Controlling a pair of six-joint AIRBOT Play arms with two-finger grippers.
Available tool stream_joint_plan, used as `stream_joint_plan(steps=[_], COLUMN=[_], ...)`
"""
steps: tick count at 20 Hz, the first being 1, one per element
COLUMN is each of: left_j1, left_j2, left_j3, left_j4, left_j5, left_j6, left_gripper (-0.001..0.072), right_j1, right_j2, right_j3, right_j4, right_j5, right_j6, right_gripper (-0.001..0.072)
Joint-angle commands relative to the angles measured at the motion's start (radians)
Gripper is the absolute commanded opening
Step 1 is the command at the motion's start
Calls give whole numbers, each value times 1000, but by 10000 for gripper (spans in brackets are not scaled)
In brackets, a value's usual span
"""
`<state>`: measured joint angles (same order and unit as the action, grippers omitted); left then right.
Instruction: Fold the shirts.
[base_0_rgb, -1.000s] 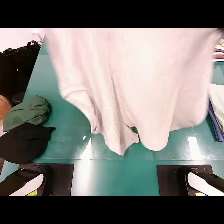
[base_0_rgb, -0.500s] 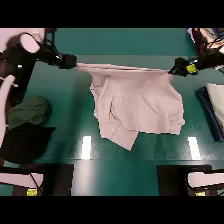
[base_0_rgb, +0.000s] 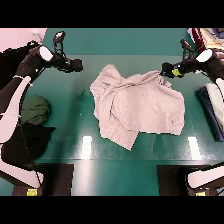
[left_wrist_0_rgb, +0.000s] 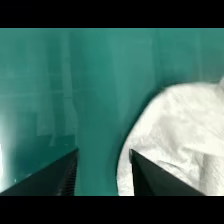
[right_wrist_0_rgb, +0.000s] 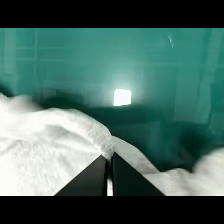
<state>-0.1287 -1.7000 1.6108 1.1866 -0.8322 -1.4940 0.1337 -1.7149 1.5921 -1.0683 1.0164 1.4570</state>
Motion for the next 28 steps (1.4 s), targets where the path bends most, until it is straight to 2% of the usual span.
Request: stream_joint_plan(steps=[1, 2, 5, 7, 11, 15, 19, 24, 25, 26, 28], left_j1=[0, 2, 13, 11, -31, -140, -228, -242, -242, -242, -234], left_j2=[-5, 0, 20, 51, 168, 237, 237, 237, 237, 237, 240], left_j3=[0, 0, -2, -56, -352, -587, -619, -619, -619, -618, -603], left_j4=[-10, -10, 5, 5, -129, -207, -230, -205, -203, -198, -183], left_j5=[-54, -106, -327, -399, -299, -177, -112, -93, -92, -91, -105], left_j6=[0, 0, 7, 9, 13, 29, 26, 0, -2, 0, 1], left_gripper=[408, 408, 408, 408, 408, 408, 407, 405, 311, 50, 22], right_j1=[-5, -16, -64, -91, -139, -147, -146, -146, -146, -146, -146], right_j2=[-7, -2, 58, 142, 342, 473, 532, 573, 580, 586, 598], right_j3=[0, 0, -9, -63, -233, -363, -420, -429, -429, -429, -429], right_j4=[3, 3, 2, 1, 2, 2, 3, 3, 2, 2, 3], right_j5=[-2, 30, 130, 143, 159, 161, 161, 161, 162, 162, 162], right_j6=[0, 0, -24, -37, -54, -71, -71, -71, -71, -71, -71], right_gripper=[334, 392, 388, 381, 382, 381, 381, 381, 381, 381, 381])
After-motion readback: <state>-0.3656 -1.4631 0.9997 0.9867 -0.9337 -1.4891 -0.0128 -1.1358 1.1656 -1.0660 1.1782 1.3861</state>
